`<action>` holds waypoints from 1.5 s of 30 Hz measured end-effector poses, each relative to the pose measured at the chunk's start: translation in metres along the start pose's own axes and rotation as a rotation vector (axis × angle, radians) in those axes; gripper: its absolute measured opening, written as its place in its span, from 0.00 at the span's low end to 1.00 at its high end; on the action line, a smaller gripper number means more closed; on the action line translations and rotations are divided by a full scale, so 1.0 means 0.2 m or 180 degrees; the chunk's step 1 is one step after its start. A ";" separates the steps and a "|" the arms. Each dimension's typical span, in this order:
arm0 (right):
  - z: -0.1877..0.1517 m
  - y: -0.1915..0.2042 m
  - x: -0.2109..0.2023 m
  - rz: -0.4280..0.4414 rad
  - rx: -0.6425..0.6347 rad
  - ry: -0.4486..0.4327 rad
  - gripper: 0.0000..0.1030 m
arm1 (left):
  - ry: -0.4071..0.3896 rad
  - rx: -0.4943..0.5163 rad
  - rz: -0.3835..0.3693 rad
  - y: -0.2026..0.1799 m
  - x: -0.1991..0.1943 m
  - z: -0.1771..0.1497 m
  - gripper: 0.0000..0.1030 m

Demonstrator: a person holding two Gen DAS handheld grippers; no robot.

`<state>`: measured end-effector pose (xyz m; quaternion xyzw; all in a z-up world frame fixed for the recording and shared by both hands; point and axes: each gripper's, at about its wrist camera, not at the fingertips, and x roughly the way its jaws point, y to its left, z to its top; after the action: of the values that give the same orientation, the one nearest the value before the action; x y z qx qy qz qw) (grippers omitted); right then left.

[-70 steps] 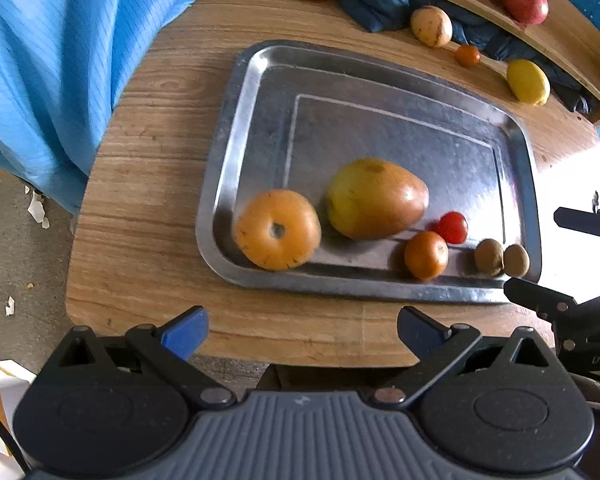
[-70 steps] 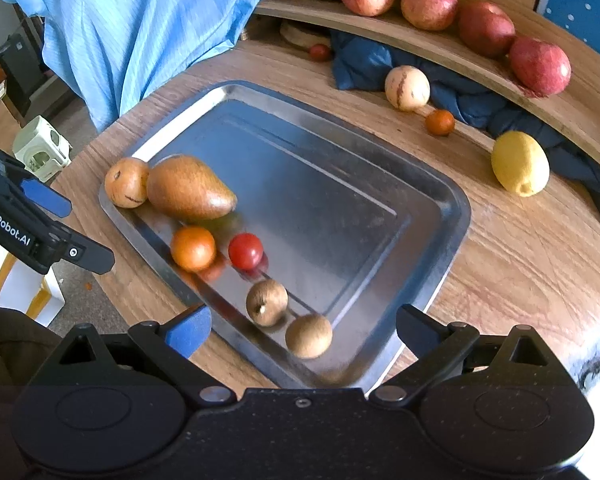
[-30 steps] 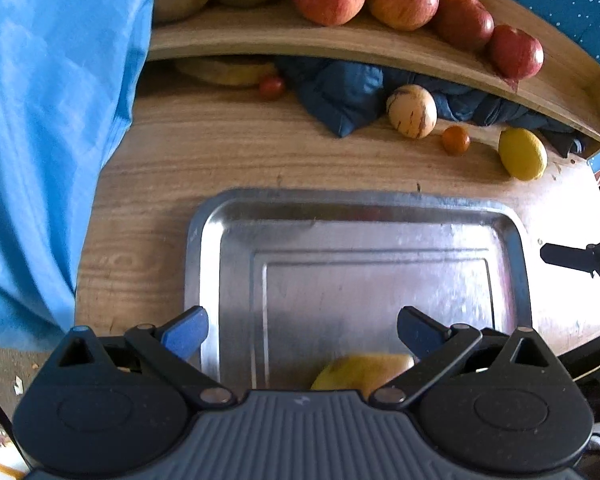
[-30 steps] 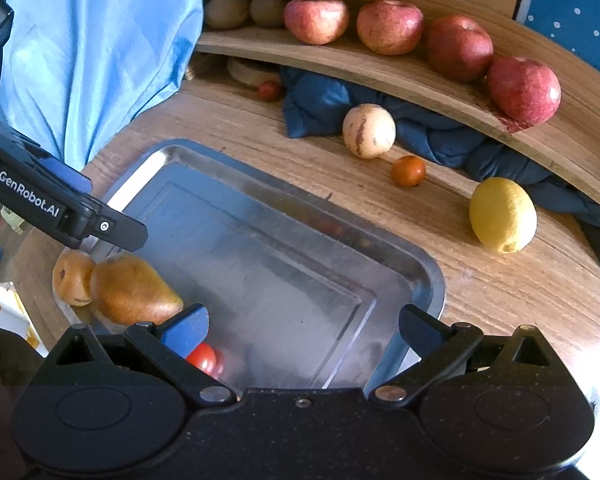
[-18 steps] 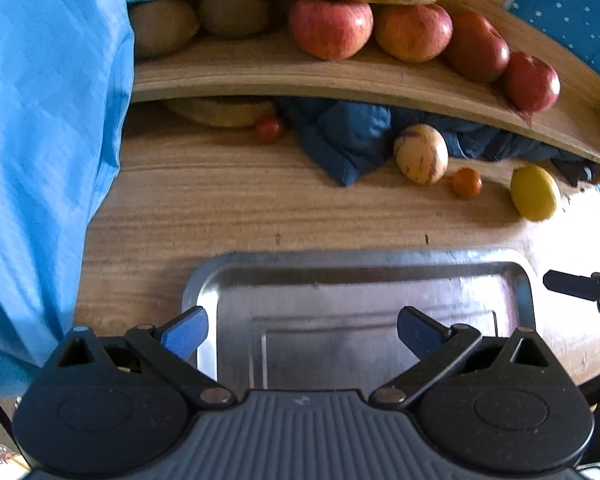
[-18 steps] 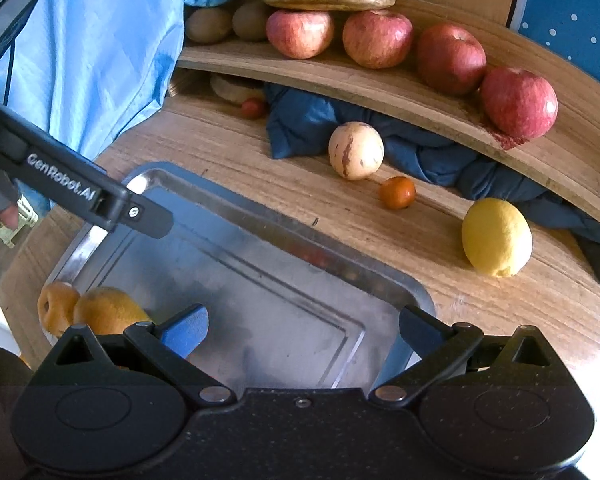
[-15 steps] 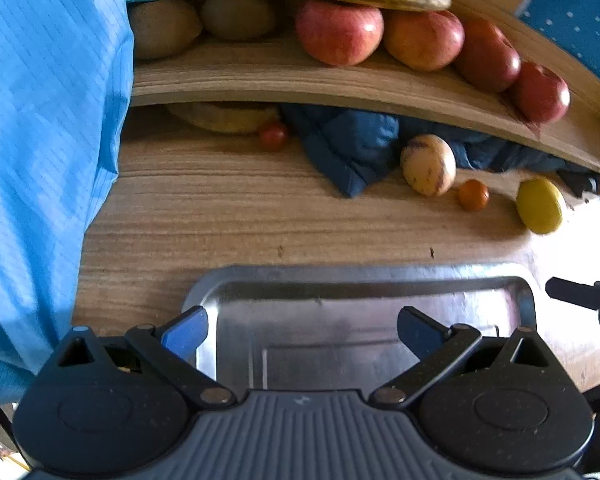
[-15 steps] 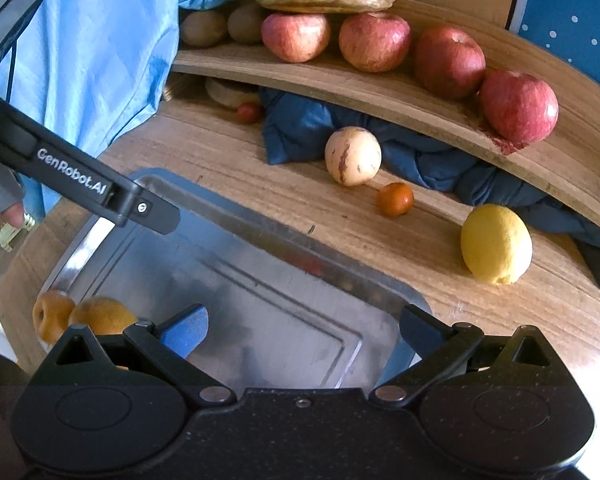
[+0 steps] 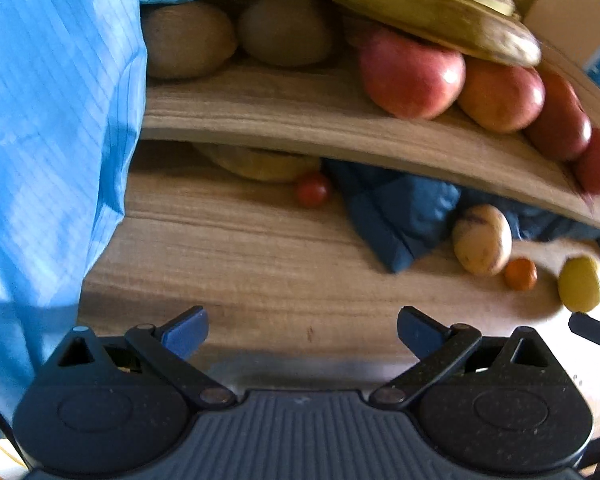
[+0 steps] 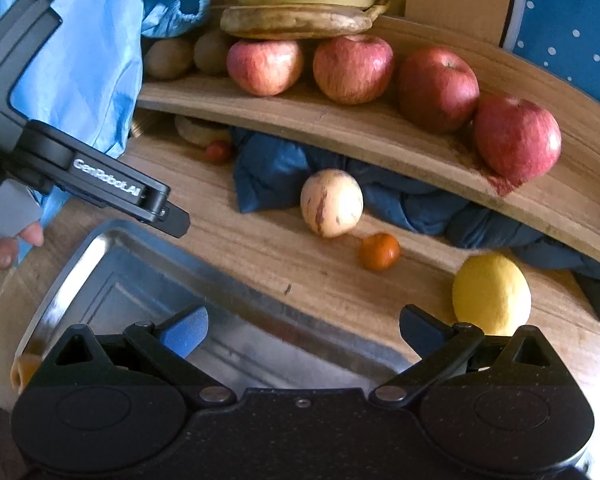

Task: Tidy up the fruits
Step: 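Move left gripper to another cherry tomato while right gripper approaches the spotted pale fruit, then close left gripper on the cherry tomato while right gripper closes on the spotted pale fruit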

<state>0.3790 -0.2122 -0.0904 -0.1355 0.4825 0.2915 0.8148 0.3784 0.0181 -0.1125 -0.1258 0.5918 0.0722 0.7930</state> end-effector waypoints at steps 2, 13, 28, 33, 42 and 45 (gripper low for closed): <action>0.03 0.00 0.03 -0.0005 -0.0015 -0.0020 0.99 | -0.0041 -0.0066 0.0007 0.01 0.02 0.03 0.99; 0.17 -0.03 0.17 -0.0100 -0.0219 -0.0106 0.95 | -0.0227 -0.0212 0.0032 0.04 0.13 0.16 0.99; 0.25 -0.04 0.27 -0.0198 -0.0269 -0.0143 0.72 | -0.0333 -0.0180 -0.0105 -0.02 0.19 0.24 0.78; 0.26 -0.04 0.30 -0.0181 -0.0229 -0.0136 0.68 | -0.0349 -0.0166 -0.0115 -0.05 0.21 0.27 0.75; 0.28 -0.02 0.35 -0.0142 -0.0202 -0.0121 0.57 | -0.0375 -0.0167 -0.0194 -0.10 0.21 0.28 0.55; 0.29 -0.02 0.36 -0.0127 -0.0176 -0.0119 0.57 | -0.0379 -0.0190 -0.0152 -0.11 0.20 0.29 0.45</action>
<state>0.4483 -0.1612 -0.1250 -0.1621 0.4561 0.2910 0.8252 0.4483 0.0126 -0.1331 -0.1589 0.5379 0.0782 0.8242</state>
